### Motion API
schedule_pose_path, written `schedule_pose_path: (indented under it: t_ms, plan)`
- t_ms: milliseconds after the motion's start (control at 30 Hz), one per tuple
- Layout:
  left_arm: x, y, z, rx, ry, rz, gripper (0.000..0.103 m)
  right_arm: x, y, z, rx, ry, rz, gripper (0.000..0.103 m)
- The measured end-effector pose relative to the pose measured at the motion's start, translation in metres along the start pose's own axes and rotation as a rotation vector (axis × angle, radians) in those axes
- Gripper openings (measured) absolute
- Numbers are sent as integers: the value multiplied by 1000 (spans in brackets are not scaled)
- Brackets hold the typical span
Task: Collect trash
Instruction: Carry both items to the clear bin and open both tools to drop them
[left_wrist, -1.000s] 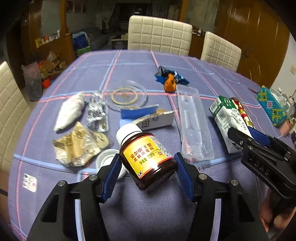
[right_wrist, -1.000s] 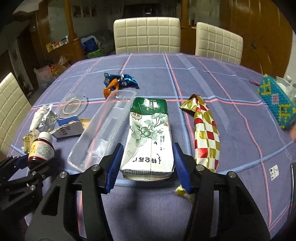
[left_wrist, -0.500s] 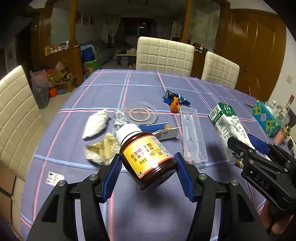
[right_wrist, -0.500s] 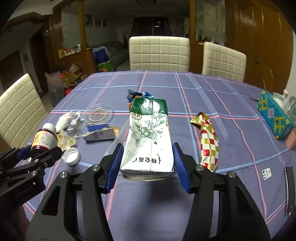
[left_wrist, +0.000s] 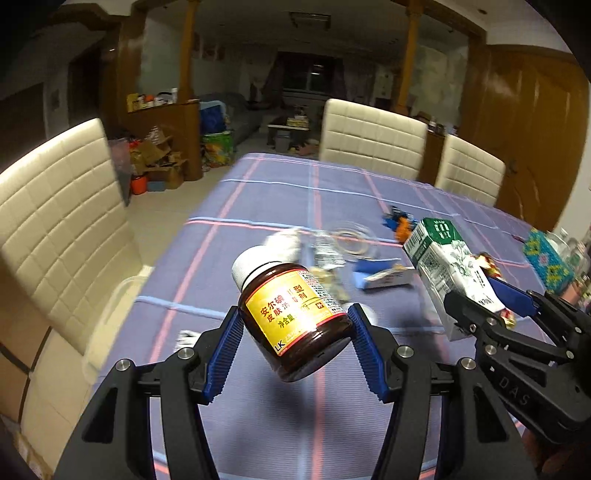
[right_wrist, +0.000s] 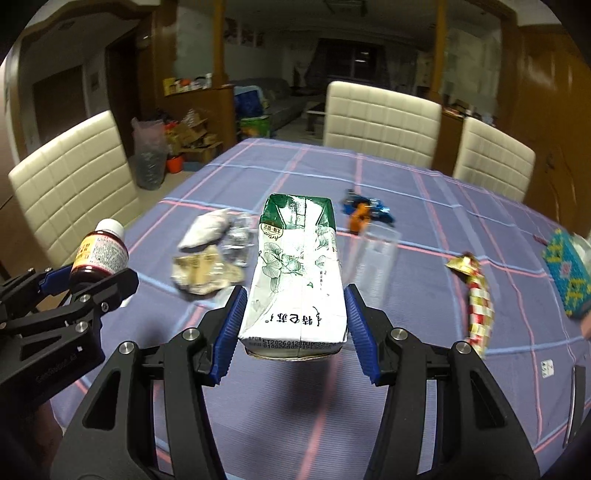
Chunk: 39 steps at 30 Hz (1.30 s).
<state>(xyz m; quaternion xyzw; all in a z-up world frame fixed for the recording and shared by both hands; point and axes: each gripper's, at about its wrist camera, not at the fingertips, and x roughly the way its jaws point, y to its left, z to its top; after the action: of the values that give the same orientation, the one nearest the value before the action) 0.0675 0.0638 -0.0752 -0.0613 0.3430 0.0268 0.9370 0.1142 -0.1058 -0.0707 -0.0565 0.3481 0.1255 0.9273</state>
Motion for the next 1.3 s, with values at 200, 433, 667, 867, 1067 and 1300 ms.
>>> schedule_pose_path:
  t_ms: [200, 433, 667, 867, 1067, 1300]
  plan:
    - [5, 51, -2, -70, 5, 75, 57, 23, 46, 12, -69, 43, 59, 55]
    - [18, 116, -1, -153, 22, 151, 57, 49, 110, 29, -156, 70, 127, 55]
    - [39, 168, 3, -195, 65, 226, 57, 75, 165, 45, -230, 83, 167, 56]
    - [58, 195, 5, -213, 107, 223, 60, 100, 181, 55, -232, 111, 164, 56]
    - [60, 209, 4, -238, 99, 222, 76, 113, 192, 59, -244, 128, 158, 55]
    - [59, 229, -4, -266, 102, 255, 76, 120, 217, 62, -284, 113, 176, 55]
